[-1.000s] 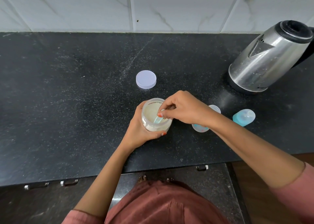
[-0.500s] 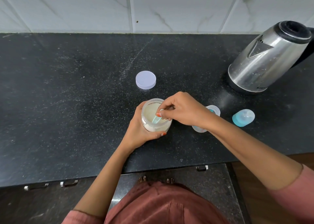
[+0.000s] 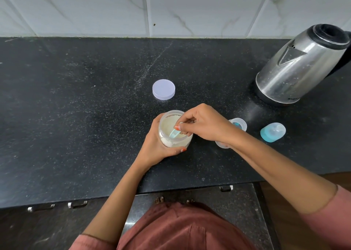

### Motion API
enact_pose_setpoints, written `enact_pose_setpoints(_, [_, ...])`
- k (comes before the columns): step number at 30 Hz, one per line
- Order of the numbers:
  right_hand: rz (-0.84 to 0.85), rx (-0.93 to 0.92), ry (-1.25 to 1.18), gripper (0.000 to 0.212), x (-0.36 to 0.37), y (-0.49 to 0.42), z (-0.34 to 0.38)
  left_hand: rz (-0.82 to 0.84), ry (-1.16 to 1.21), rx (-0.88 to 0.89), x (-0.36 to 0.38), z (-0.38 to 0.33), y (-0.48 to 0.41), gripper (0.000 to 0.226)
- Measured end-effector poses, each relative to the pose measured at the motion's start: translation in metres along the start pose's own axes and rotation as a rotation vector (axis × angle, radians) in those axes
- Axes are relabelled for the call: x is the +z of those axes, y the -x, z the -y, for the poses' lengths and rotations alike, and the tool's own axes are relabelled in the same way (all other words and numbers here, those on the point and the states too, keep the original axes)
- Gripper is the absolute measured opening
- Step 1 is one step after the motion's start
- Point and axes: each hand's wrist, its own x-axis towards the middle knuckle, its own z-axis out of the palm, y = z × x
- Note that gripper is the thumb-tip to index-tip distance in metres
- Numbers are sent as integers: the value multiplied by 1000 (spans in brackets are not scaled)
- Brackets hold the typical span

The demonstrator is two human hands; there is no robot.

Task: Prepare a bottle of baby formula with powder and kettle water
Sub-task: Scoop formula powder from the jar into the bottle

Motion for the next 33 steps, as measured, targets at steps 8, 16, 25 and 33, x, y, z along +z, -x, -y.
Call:
enact_pose_setpoints(8, [-55, 106, -118, 10, -10, -1, -9, 3, -17, 11, 0, 0, 0, 87])
enact_pose_setpoints(16, [-122, 71, -2, 13, -14, -5, -8, -2, -22, 10, 0, 0, 0, 88])
enact_pose_setpoints(25, [-23, -139, 435, 17, 4, 1, -2, -7, 12, -7, 1, -4, 1, 85])
enact_pose_setpoints(33, [67, -86, 357, 17, 2, -1, 7, -3, 23, -23, 0, -5, 1, 86])
